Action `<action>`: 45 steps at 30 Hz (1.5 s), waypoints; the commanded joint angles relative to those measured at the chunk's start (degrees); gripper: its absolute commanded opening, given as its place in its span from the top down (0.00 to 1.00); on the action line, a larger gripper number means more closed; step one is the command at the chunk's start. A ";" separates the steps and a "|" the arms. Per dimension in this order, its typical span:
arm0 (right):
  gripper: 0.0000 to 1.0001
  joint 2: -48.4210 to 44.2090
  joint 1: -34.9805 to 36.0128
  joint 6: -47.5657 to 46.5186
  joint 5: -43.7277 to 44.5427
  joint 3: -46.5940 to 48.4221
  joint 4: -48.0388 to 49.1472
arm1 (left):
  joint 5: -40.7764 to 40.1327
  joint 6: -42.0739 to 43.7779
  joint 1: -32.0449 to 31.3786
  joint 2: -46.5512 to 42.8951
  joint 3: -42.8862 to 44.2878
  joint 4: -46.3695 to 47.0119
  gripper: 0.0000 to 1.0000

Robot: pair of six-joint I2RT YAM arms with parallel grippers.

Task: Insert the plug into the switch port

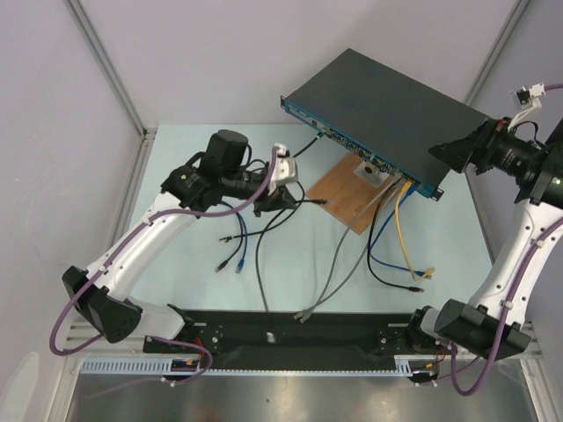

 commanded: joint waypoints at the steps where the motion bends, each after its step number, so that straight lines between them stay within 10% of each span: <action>1: 0.14 -2.89 1.77 8.11 -4.29 -2.27 8.68 | -10.44 -35.92 -2.22 0.73 3.86 14.66 1.00; 13: 0.21 -9.49 12.23 47.14 -6.41 -20.55 39.27 | -56.42 -24.84 -23.48 -0.32 3.60 24.33 1.00; 38: 0.45 -8.35 26.47 46.88 -0.87 -23.37 32.76 | -69.45 -12.24 -32.81 4.51 3.87 29.70 1.00; 45: 0.84 -7.82 27.53 47.06 -1.48 -23.28 34.00 | -69.80 -11.54 -33.25 5.30 4.31 29.96 0.99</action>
